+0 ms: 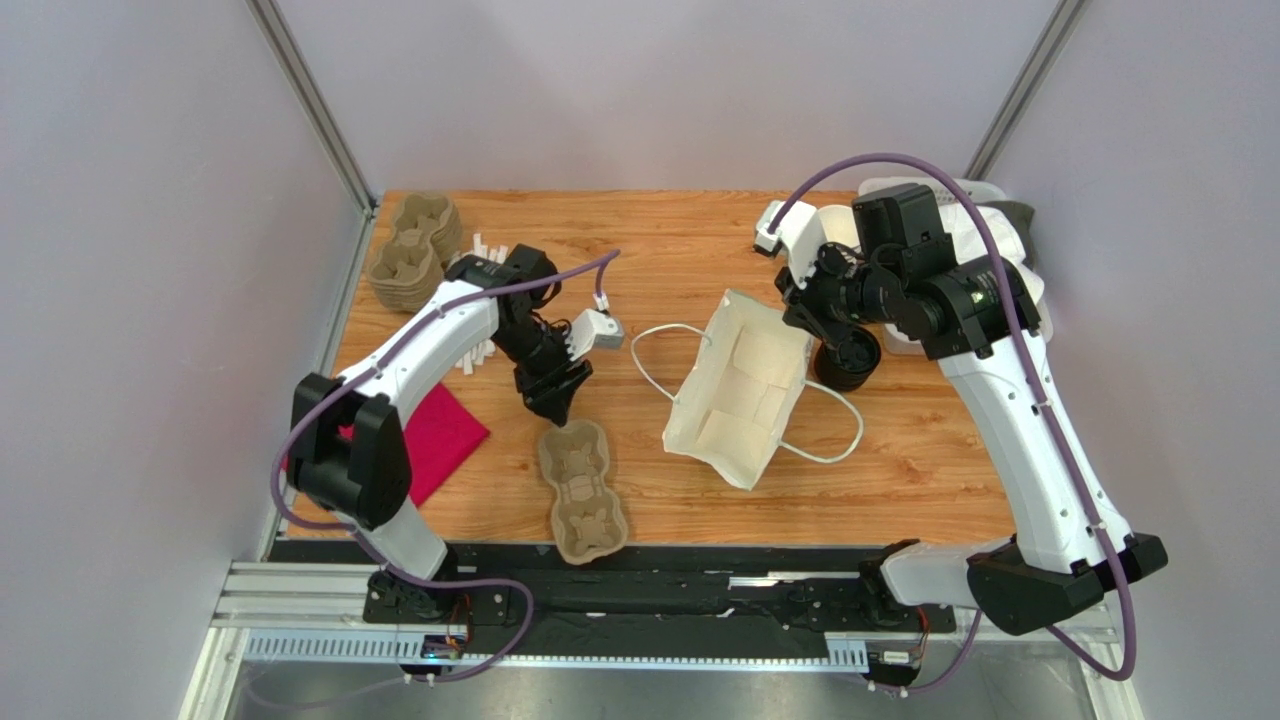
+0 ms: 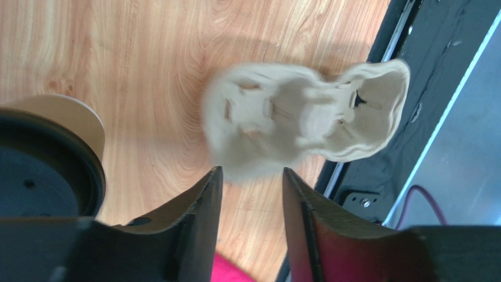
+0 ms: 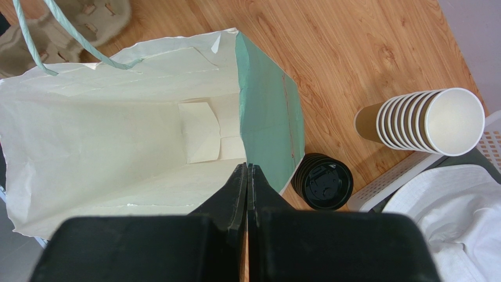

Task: Pack the takeout coffee

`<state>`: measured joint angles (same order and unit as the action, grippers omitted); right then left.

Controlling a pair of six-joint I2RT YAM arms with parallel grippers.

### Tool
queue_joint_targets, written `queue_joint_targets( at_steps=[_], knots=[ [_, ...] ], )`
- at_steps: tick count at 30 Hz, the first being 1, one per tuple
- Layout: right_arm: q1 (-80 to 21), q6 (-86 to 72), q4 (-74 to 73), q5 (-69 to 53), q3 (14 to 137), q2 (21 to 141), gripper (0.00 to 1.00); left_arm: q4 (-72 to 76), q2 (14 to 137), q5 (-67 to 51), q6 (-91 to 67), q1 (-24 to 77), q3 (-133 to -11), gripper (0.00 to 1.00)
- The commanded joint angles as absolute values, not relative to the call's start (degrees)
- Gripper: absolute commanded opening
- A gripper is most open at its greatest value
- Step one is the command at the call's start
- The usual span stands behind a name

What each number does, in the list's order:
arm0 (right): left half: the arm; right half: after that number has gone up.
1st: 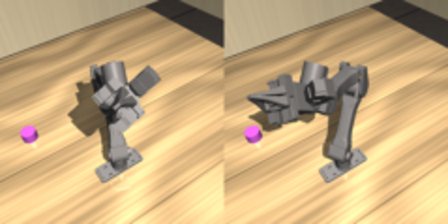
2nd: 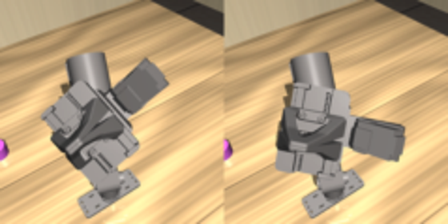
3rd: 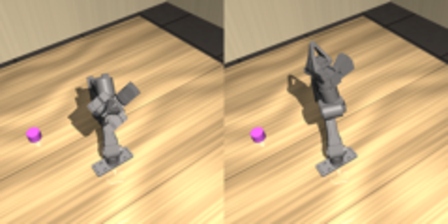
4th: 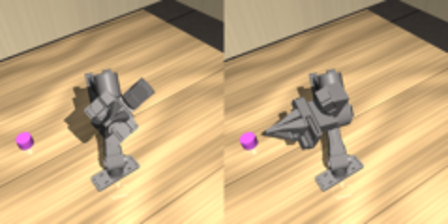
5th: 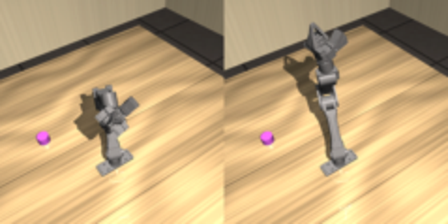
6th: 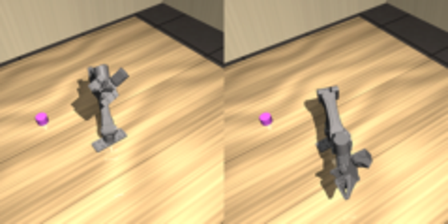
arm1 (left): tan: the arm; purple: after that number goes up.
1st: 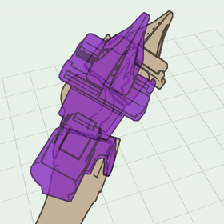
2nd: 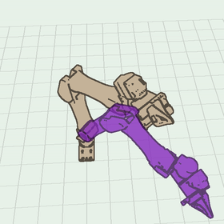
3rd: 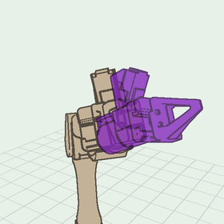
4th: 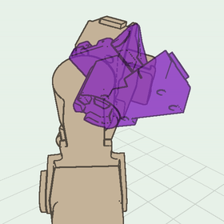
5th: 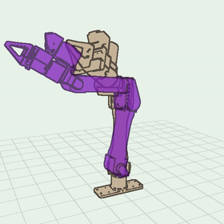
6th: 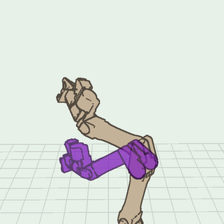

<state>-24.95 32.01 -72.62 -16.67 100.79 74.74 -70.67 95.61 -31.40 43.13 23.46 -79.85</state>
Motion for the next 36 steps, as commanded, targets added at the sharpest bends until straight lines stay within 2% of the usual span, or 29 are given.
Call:
queue_joint_targets(
  at_steps=[1,6,12,17,24,36],
  knots=[
    [-25.1,32.3,-71.6,-17.7,101.3,73.1,0.00,-62.7,87.3,-32.0,37.2,21.7,-74.9,0.58],
    [-25.0,32.3,-71.4,-17.7,101.3,73.0,0.00,-57.3,82.5,-34.5,33.8,19.0,-68.7,0.65],
    [-25.2,32.1,-70.8,-18.0,101.3,73.2,0.00,-49.2,80.8,-33.1,31.7,19.0,-61.8,0.65],
    [-25.1,32.0,-70.8,-18.0,101.3,73.4,0.00,-43.2,82.5,-32.9,29.6,19.8,-60.9,0.65],
    [-25.1,31.7,-70.7,-18.1,101.5,74.1,0.00,-39.4,88.2,-31.6,29.2,21.4,-61.6,0.56],
    [-25.1,31.7,-70.8,-18.0,101.7,75.0,0.00,-38.2,93.8,-30.5,29.2,22.6,-60.9,0.48]
  ],
)
